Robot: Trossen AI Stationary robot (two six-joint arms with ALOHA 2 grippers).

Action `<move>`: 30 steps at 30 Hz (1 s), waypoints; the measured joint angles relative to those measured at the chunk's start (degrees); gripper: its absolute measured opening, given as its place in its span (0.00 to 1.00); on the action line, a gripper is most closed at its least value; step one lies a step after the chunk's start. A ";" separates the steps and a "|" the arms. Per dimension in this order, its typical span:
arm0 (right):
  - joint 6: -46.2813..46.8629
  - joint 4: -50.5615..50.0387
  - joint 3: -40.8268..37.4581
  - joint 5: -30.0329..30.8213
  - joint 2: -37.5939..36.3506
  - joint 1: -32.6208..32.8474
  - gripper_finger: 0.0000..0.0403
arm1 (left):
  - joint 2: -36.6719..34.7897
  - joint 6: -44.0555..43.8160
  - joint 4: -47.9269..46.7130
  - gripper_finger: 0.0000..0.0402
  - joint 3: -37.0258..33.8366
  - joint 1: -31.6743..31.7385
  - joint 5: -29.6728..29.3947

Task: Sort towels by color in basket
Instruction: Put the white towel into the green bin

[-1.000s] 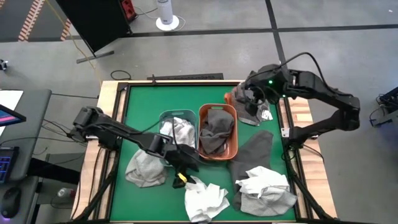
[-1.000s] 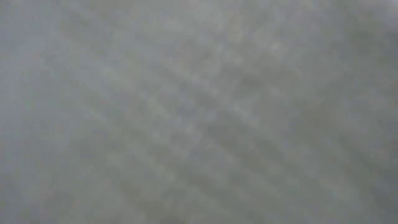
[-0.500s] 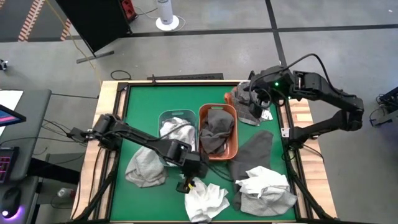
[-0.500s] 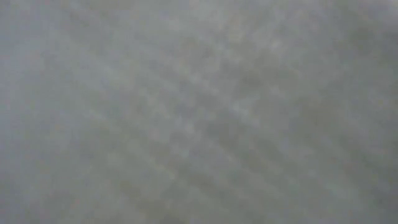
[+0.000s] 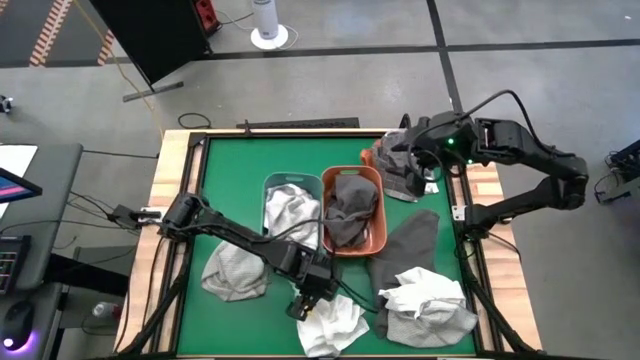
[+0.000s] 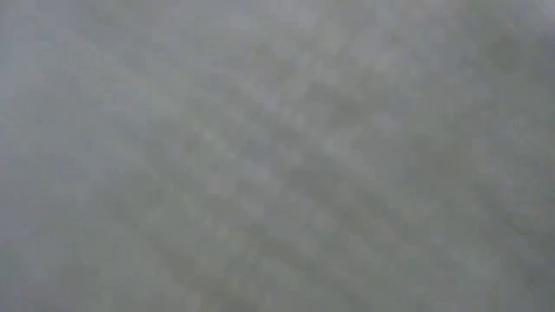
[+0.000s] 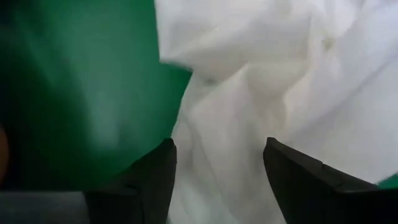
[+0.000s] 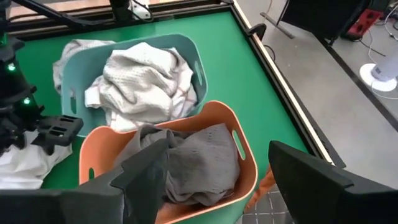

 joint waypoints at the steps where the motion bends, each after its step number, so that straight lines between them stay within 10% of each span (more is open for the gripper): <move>1: -0.24 -0.04 0.00 0.01 -0.33 -0.01 0.76 | -0.01 0.19 -0.12 0.53 -0.03 0.01 -0.56; 14: 0.61 0.31 -0.02 0.00 -2.26 -0.35 0.76 | -0.26 0.85 -3.45 0.03 2.62 -0.83 1.93; 30: 6.80 7.81 -0.02 2.20 -2.09 -1.88 0.76 | -15.04 1.73 -34.46 0.00 16.47 2.24 3.75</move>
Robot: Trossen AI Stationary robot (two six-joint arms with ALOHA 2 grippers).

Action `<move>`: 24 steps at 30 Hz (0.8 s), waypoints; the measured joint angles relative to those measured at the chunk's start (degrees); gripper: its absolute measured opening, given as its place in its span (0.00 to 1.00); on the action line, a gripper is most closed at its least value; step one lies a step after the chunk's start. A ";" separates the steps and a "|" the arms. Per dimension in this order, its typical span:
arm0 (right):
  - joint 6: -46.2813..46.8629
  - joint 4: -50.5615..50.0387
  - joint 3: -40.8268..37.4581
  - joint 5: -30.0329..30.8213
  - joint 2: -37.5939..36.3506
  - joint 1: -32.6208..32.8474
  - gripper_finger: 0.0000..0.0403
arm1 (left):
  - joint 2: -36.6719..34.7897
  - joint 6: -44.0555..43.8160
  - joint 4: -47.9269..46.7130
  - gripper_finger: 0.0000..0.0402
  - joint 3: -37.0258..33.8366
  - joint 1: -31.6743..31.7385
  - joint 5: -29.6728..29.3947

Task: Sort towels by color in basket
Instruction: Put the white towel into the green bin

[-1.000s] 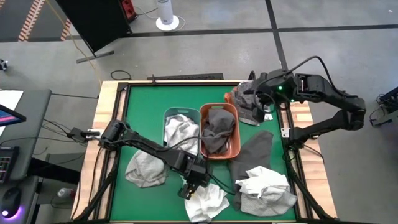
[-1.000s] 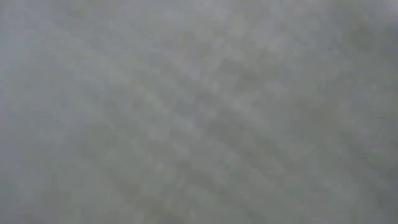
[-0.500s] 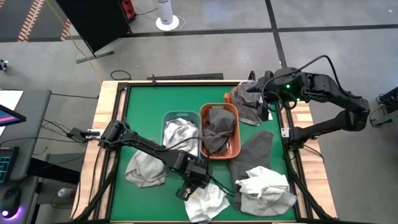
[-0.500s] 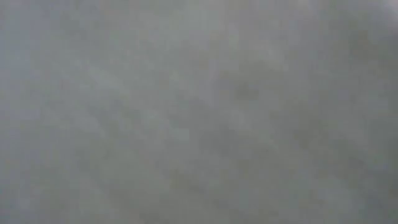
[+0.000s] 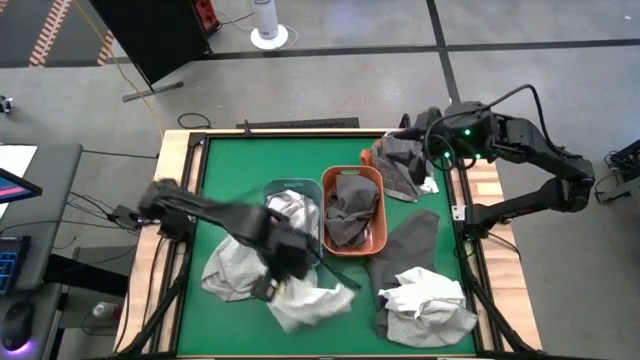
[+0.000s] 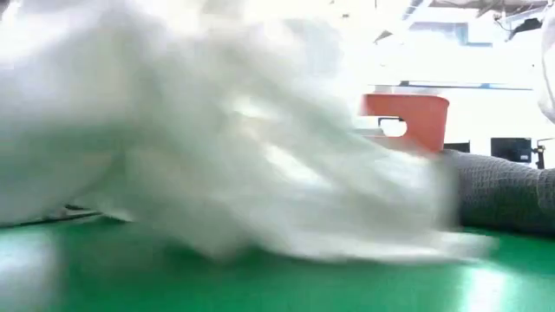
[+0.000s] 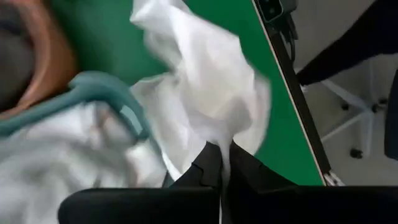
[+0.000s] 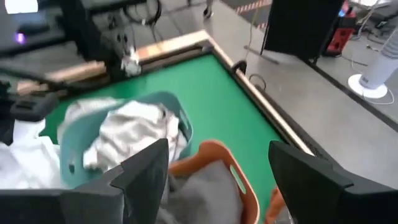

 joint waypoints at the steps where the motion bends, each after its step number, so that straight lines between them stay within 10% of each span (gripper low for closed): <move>1: 0.47 0.55 0.02 1.01 0.21 0.00 0.76 | -2.20 0.02 -0.70 0.00 -0.02 0.66 -0.04; 24: -0.49 2.48 -0.03 5.75 10.15 0.11 0.76 | -32.44 0.70 49.12 0.00 -0.04 15.18 -9.24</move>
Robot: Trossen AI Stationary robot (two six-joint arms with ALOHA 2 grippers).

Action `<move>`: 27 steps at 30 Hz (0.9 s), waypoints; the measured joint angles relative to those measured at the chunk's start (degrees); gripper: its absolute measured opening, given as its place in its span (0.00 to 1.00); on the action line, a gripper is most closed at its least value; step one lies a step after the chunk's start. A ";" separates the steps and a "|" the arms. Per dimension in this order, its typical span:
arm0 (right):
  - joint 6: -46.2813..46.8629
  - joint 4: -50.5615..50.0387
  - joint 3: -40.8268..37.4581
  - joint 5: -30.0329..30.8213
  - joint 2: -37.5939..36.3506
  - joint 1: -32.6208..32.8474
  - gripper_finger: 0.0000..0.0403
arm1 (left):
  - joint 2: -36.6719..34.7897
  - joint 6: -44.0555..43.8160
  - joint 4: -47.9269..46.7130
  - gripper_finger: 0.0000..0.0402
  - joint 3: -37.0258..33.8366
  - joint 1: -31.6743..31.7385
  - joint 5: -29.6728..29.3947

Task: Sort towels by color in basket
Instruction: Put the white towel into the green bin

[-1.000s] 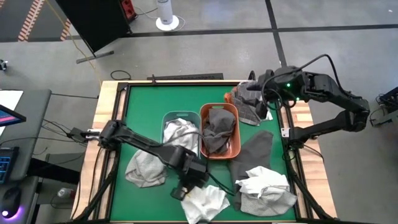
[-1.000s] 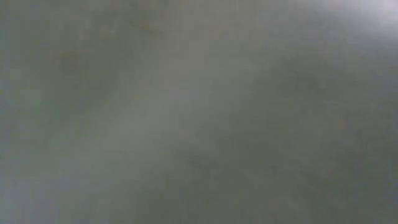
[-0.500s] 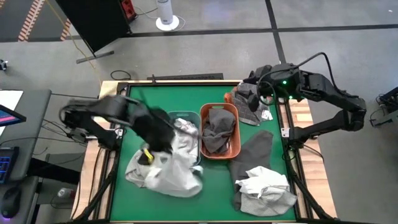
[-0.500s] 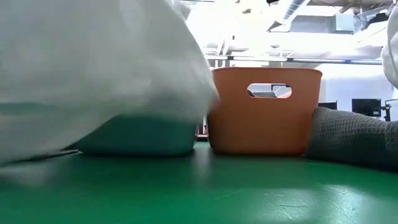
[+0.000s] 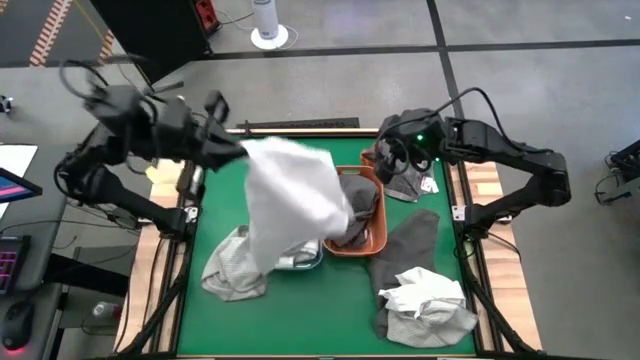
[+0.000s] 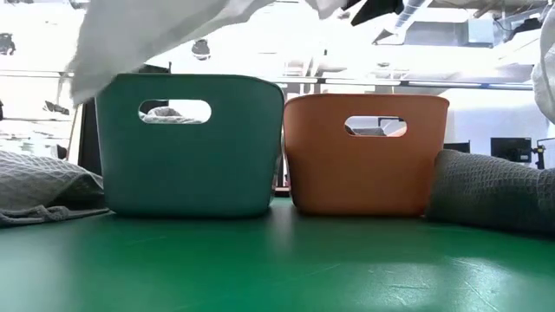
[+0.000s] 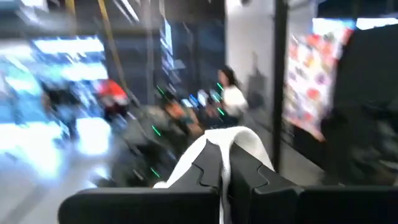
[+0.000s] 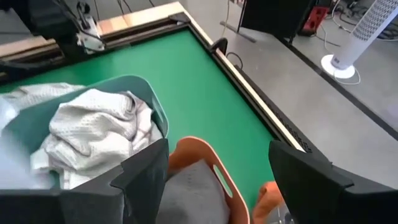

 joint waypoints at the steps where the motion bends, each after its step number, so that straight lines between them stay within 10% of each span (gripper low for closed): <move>1: -0.25 0.29 0.01 0.00 0.28 0.00 0.76 | -0.17 1.35 1.07 0.00 0.00 0.03 -1.43; 13: -2.73 0.01 0.02 -0.09 -3.26 -1.55 0.76 | 2.00 16.26 8.21 0.00 -0.04 0.18 -18.93; 27: 1.87 0.06 0.04 -0.17 -3.24 -1.38 0.76 | 5.00 17.60 16.21 0.00 -0.04 4.14 -14.43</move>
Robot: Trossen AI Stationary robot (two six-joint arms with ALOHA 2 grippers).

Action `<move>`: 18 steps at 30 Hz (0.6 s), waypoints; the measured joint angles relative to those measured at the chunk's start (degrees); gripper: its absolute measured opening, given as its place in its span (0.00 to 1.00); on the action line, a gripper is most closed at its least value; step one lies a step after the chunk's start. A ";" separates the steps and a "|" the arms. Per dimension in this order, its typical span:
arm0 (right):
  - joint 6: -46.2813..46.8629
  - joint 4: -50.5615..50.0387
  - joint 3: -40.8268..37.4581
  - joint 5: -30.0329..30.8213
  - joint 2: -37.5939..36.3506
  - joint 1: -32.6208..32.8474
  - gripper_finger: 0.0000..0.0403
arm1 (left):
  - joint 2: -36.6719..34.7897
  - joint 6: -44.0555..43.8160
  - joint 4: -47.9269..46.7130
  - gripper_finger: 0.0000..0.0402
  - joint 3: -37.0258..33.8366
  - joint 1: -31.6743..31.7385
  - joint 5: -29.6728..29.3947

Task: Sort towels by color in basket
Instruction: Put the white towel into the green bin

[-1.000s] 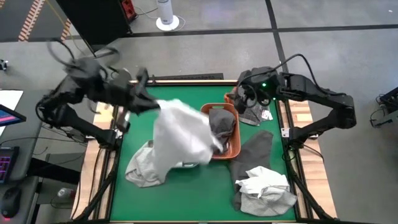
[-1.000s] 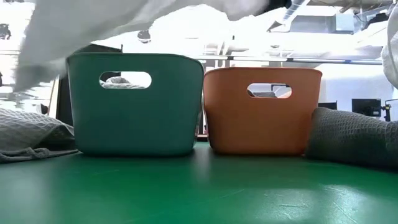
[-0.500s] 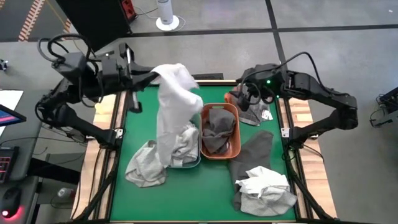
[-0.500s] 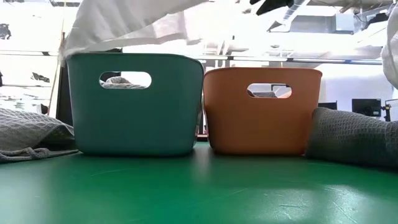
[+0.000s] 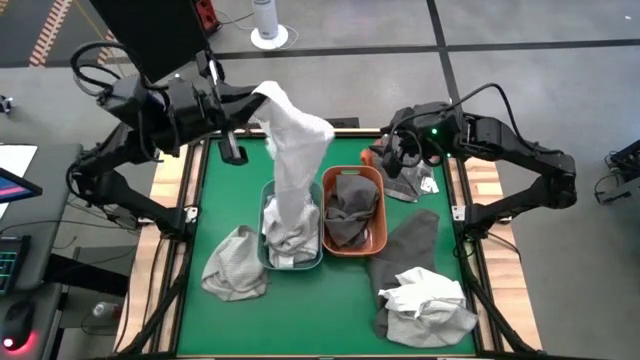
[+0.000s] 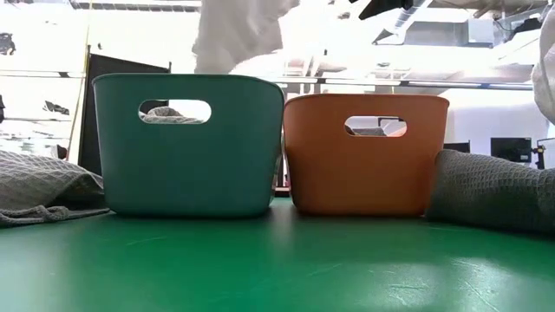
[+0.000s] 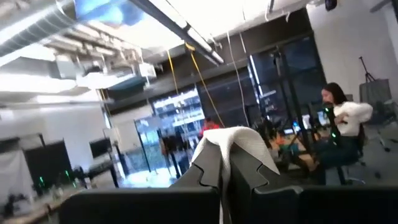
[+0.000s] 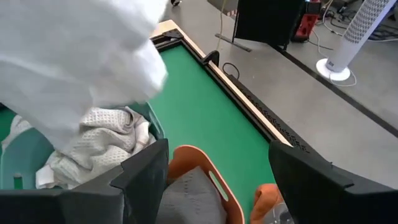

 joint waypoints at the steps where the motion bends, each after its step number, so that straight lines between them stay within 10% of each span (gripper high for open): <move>1: 0.04 0.00 0.00 0.00 0.00 0.00 0.76 | -0.09 -0.78 -1.89 0.00 0.02 0.02 -0.24; 18: -2.17 -2.46 0.00 -0.02 0.02 -0.02 0.76 | -1.89 -35.25 -52.90 0.00 0.00 -3.73 -5.87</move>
